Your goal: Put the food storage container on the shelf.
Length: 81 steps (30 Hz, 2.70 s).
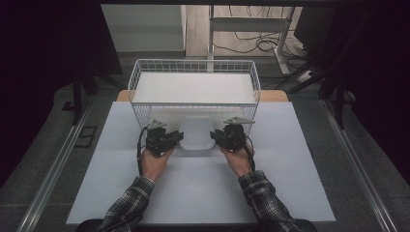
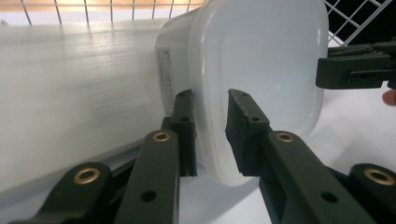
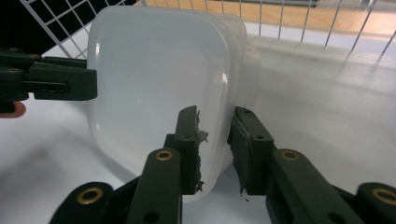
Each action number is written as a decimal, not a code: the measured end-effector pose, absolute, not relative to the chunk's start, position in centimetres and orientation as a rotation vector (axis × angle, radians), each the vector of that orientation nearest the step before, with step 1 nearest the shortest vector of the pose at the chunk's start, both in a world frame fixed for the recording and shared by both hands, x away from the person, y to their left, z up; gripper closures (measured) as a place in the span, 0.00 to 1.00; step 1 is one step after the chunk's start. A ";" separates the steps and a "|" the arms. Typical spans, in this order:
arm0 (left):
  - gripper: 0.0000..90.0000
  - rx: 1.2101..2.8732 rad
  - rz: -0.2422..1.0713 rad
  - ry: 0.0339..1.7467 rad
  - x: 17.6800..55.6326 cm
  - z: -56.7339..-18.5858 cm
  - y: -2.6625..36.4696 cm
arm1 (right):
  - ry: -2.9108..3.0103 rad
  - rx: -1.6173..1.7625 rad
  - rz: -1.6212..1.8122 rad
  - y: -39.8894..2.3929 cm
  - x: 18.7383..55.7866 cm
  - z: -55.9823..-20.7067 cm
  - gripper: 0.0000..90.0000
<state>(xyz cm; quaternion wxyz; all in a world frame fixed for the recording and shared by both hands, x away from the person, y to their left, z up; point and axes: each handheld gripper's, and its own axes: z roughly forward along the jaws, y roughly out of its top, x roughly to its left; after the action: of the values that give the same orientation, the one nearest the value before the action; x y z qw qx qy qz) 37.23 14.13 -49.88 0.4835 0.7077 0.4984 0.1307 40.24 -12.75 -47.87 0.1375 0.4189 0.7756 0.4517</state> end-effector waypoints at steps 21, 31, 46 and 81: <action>0.75 1.790 0.512 1.192 39.5 -48.9 13.4 | 2.154 1.175 1.261 -11.4 42.2 -47.6 0.73; 0.62 1.761 0.520 1.206 40.0 -48.6 13.6 | 2.176 1.202 1.289 -11.7 42.9 -47.5 0.64; 0.29 1.750 0.409 1.100 36.0 -48.2 14.9 | 2.239 1.107 1.420 -13.0 40.9 -46.6 0.54; 0.01 1.898 0.490 0.998 24.9 -52.1 16.5 | 2.494 0.883 1.284 -9.9 36.8 -48.8 0.99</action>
<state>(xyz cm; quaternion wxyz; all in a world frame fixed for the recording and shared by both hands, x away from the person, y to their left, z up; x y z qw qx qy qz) 24.93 16.46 -52.05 0.4538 0.7688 0.4044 0.1985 36.83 -9.90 -48.78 0.0999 0.2988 0.8438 0.4344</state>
